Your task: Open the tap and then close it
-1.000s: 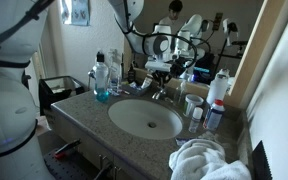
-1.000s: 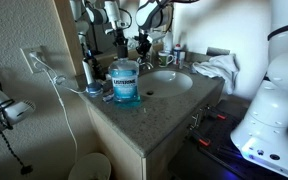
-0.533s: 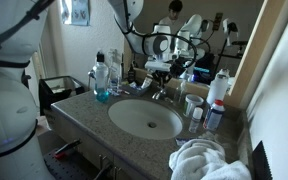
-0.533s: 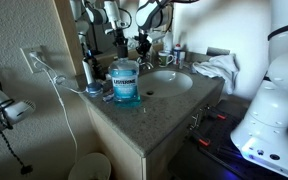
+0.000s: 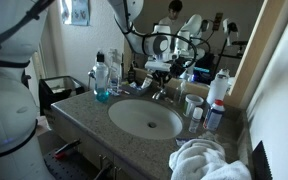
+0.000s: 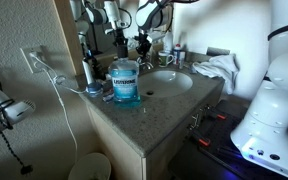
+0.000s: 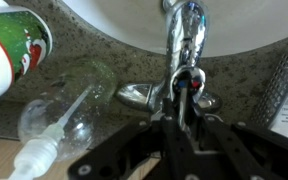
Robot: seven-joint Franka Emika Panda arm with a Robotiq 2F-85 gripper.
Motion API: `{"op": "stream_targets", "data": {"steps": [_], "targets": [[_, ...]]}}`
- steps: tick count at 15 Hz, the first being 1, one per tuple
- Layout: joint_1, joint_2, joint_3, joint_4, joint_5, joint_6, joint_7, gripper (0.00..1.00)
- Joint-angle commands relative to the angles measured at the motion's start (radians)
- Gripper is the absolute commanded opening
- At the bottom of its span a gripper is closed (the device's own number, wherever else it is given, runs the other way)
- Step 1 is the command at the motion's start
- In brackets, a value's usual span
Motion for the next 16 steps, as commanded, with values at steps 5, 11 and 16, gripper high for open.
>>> {"op": "stream_targets", "data": {"steps": [5, 11, 16], "targets": [[0.002, 0.0, -0.002, 0.001, 0.001, -0.002, -0.001, 0.19], [0.005, 0.002, -0.005, 0.006, 0.001, 0.003, 0.009, 0.05], [0.009, 0.005, -0.007, 0.007, -0.005, 0.002, 0.016, 0.05]]}}
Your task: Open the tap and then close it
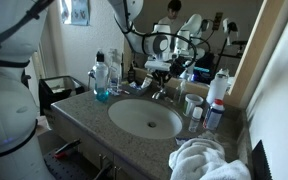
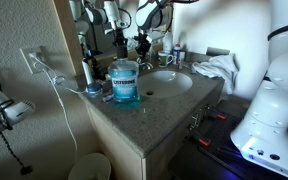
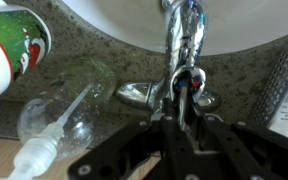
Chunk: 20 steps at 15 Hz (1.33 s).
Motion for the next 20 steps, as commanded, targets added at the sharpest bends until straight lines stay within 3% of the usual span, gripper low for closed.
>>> {"op": "stream_targets", "data": {"steps": [1, 2, 3, 4, 5, 7, 13, 20], "targets": [[0.008, 0.004, -0.01, 0.006, -0.014, -0.003, 0.018, 0.05], [0.008, 0.005, -0.011, 0.007, -0.013, -0.003, 0.018, 0.05], [0.011, 0.006, -0.013, 0.009, -0.018, -0.005, 0.023, 0.21], [0.011, 0.007, -0.014, 0.009, -0.018, -0.004, 0.025, 0.46], [0.011, 0.009, -0.014, 0.011, -0.019, -0.005, 0.028, 0.46], [0.011, 0.011, -0.016, 0.011, -0.019, -0.004, 0.029, 0.57], [0.01, 0.008, -0.022, 0.012, -0.017, -0.005, 0.03, 0.99], [-0.002, -0.012, -0.014, 0.051, 0.004, -0.048, 0.004, 1.0]]}}
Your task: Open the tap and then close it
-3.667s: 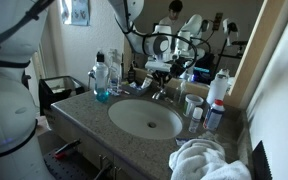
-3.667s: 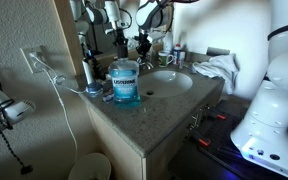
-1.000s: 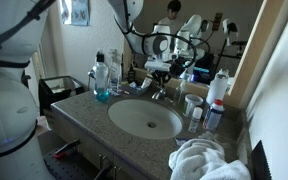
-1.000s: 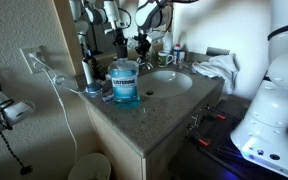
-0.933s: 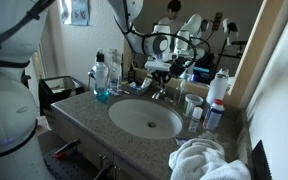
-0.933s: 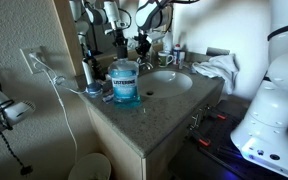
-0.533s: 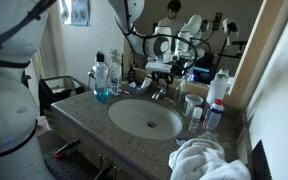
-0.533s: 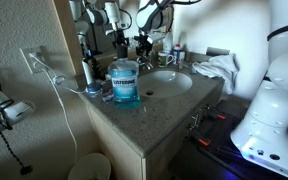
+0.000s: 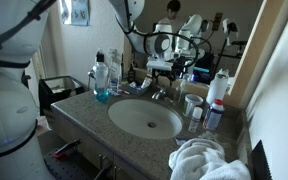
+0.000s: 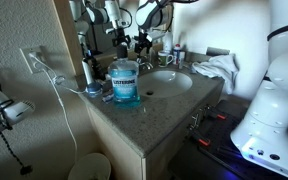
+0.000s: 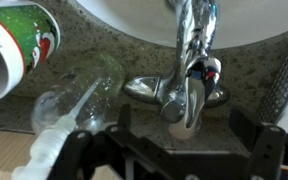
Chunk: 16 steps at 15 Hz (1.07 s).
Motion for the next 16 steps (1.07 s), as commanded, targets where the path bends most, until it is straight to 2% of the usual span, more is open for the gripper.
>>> {"op": "stream_targets", "data": {"steps": [1, 4, 11, 14, 16], "targets": [[-0.009, -0.028, 0.004, 0.042, 0.014, -0.072, -0.014, 1.0], [-0.015, -0.043, 0.001, 0.106, 0.016, -0.166, -0.017, 1.0], [-0.031, -0.07, -0.007, 0.277, 0.015, -0.47, -0.035, 1.0], [-0.049, -0.094, -0.006, 0.297, 0.034, -0.557, -0.068, 1.0], [-0.06, -0.125, -0.01, 0.267, 0.041, -0.587, -0.091, 1.0]]}}
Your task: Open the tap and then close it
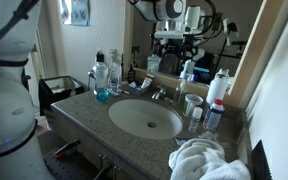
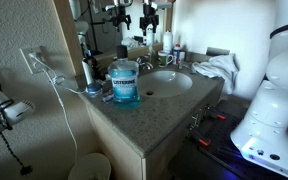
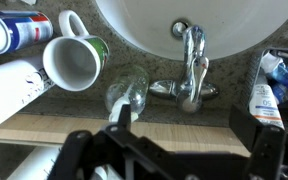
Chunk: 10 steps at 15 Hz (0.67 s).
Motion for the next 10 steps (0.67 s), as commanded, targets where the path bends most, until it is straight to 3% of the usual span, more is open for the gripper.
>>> {"op": "stream_targets", "data": {"steps": [1, 10], "targets": [[-0.017, -0.056, -0.009, -0.033, 0.026, -0.073, -0.052, 1.0], [-0.023, -0.167, -0.024, -0.216, 0.038, -0.053, -0.056, 1.0]]}}
